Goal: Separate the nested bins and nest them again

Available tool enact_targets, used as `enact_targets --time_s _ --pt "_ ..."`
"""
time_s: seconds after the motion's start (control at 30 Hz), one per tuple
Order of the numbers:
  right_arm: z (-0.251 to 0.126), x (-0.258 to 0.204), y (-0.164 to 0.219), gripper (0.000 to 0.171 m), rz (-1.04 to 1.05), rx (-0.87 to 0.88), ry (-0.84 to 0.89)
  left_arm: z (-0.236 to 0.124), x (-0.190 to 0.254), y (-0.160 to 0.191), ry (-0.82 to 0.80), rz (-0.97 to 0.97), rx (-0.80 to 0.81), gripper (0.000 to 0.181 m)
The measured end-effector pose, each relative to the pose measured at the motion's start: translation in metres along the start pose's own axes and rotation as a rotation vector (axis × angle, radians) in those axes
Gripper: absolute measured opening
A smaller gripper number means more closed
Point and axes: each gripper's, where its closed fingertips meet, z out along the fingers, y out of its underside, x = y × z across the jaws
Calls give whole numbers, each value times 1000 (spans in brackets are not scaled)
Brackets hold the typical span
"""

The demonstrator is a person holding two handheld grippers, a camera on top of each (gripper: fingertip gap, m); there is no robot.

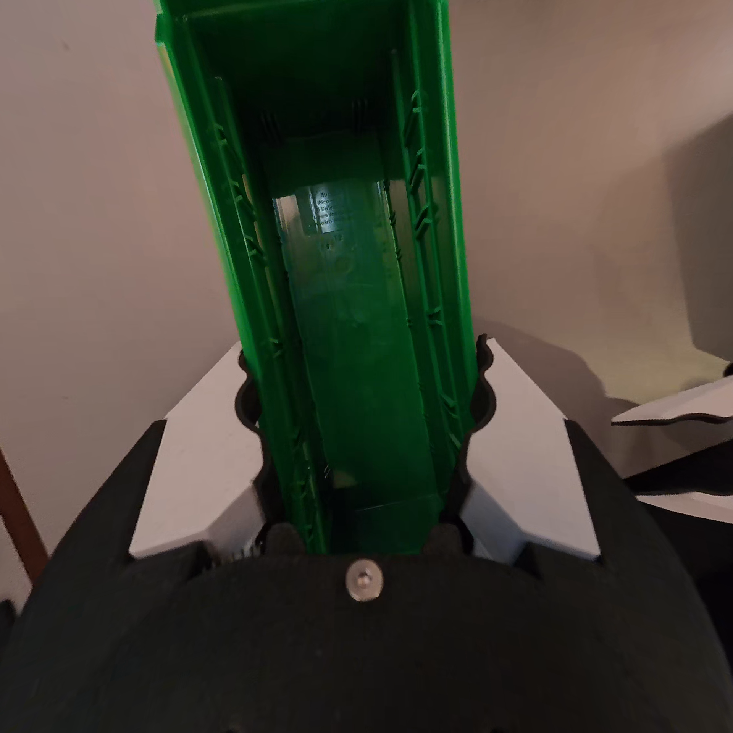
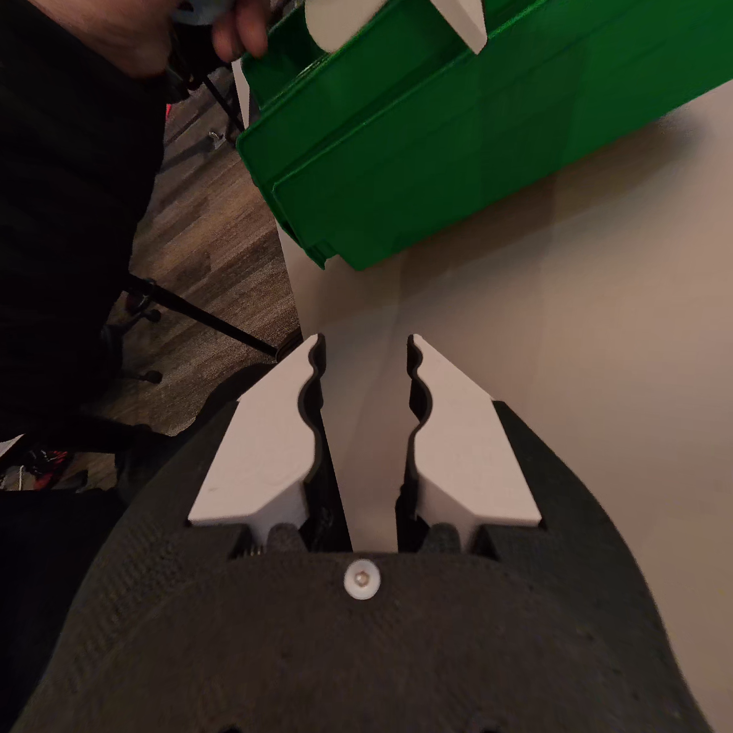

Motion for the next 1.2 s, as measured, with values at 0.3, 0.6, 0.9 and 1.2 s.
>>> enact_targets --time_s 0.3,0.6,0.9,1.2 --pt "6 1 7 40 5 -26 -4 14 -5 18 -24 65 -99 118" --pt "12 2 15 40 6 -50 -11 11 -4 22 -58 105 -142 118" --pt "20 6 5 38 1 -39 -4 6 -6 17 -72 110 -119 106" --pt "35 14 -17 36 -13 -1 26 -5 -7 9 -6 74 -44 105"
